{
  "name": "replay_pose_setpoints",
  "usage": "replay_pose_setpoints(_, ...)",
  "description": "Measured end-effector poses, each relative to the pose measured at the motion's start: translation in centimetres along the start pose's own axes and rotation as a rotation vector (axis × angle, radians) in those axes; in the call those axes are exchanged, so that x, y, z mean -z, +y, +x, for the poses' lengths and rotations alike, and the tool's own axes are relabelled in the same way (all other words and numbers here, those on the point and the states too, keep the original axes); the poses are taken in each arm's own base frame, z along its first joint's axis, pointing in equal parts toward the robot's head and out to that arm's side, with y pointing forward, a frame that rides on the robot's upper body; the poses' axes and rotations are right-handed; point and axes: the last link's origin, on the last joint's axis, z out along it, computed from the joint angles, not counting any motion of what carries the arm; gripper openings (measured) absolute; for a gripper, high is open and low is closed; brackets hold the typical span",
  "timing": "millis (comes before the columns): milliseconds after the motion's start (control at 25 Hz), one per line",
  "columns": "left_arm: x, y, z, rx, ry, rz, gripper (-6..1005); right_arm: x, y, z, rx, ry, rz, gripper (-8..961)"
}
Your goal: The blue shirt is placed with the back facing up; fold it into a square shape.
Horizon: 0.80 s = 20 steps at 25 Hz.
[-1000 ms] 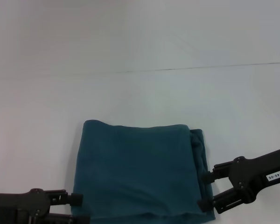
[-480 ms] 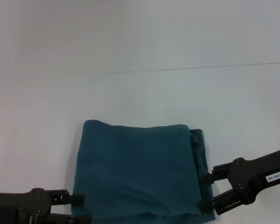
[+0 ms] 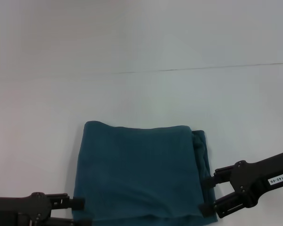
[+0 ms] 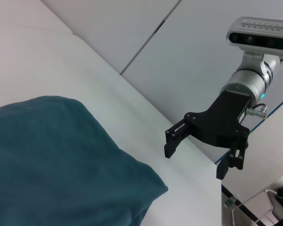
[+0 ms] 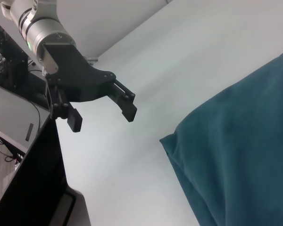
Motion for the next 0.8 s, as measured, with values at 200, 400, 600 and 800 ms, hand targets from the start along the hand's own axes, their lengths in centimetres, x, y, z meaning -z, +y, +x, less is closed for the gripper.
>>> replay_pose_setpoints(200, 0.10, 0.01, -0.11, 0.003, 0.012, 0.003, 876, 0.02, -0.02, 0.17, -0.004, -0.001, 0.002, 930)
replay_pose_setpoints(400, -0.09, 0.06, -0.17, 0.002, 0.007, -0.002, 876, 0.00, -0.01, 0.23, -0.006, -0.001, 0.001, 930)
replay_pose_setpoints(600, -0.09, 0.05, -0.16, 0.001, 0.008, -0.002, 876, -0.05, -0.06, 0.19, -0.005, -0.004, 0.004, 930)
replay_pose_setpoints(800, -0.16, 0.00, -0.15, 0.000, 0.009, 0.001, 876, -0.32, -0.30, 0.25, -0.011, -0.009, 0.004, 930)
